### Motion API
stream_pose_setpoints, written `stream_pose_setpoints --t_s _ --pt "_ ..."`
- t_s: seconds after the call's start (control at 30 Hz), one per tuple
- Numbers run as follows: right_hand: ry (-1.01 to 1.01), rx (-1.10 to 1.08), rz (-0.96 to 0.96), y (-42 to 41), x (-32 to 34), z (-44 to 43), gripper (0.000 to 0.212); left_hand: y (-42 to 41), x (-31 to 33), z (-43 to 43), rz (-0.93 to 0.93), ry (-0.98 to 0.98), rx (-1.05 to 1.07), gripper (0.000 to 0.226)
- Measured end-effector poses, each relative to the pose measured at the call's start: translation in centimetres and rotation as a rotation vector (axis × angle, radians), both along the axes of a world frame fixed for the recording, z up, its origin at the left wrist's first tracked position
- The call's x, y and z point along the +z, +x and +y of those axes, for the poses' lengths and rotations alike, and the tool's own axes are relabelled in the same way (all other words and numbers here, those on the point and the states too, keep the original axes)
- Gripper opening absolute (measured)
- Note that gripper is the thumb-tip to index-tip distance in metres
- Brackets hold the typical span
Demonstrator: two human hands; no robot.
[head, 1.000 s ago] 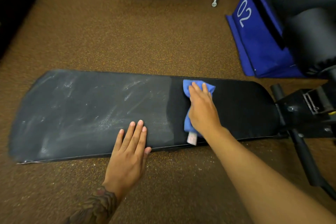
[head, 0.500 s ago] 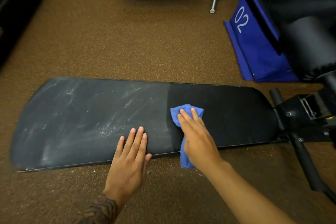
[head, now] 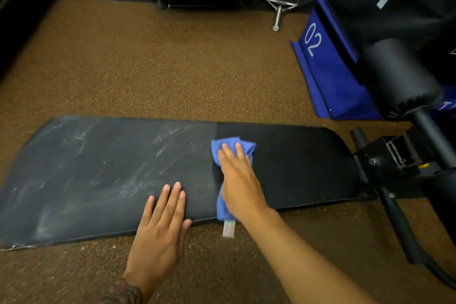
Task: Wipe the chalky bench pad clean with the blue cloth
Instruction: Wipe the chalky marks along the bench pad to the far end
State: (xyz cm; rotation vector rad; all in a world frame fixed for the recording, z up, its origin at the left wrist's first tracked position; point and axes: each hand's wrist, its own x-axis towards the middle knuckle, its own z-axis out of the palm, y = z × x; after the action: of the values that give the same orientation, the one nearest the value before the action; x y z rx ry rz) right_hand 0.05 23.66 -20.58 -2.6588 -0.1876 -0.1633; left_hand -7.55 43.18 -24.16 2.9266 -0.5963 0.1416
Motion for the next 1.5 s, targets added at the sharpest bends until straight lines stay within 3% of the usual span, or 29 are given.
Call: stream_pose_setpoints --t_s 0.1,0.4,0.5,0.63,0.93,1.1,1.27,1.37,1.5 --pt "0.031 0.032 0.009 -2.4 -0.9 -2.3 0.065 0.2 -0.6 0.2 -0.043 -0.04 -0.003 0.055" --pt "0.01 -0.145 0.043 3.3 -0.1 -1.1 0.066 0.5 -1.3 0.3 -0.086 -0.053 -0.019 0.054" --pt "0.01 -0.061 -0.046 -0.2 -1.1 -0.8 0.069 0.5 -1.2 0.4 -0.098 -0.049 -0.016 0.054" --pt "0.02 0.055 -0.03 -4.6 -1.4 -3.0 0.072 0.5 -1.0 0.5 -0.101 -0.045 -0.03 0.055" --pt "-0.035 -0.131 0.049 1.8 -0.7 -1.3 0.065 0.3 -0.8 0.1 -0.041 -0.02 0.007 0.054" --pt "-0.036 0.03 -0.076 -3.6 -0.7 0.1 0.057 0.2 -0.7 0.1 -0.046 -0.02 0.0 0.054" --pt "-0.039 0.121 -0.012 -8.8 -0.6 -2.5 0.071 0.2 -0.3 0.0 -0.045 -0.013 -0.002 0.054" --pt "-0.002 0.016 0.02 -6.4 -0.2 -4.5 0.059 0.1 -0.1 0.0 -0.029 -0.012 0.006 0.056" --pt "-0.021 -0.127 0.085 1.2 -0.2 -4.0 0.063 0.1 -0.3 0.0 -0.032 0.001 0.001 0.055"
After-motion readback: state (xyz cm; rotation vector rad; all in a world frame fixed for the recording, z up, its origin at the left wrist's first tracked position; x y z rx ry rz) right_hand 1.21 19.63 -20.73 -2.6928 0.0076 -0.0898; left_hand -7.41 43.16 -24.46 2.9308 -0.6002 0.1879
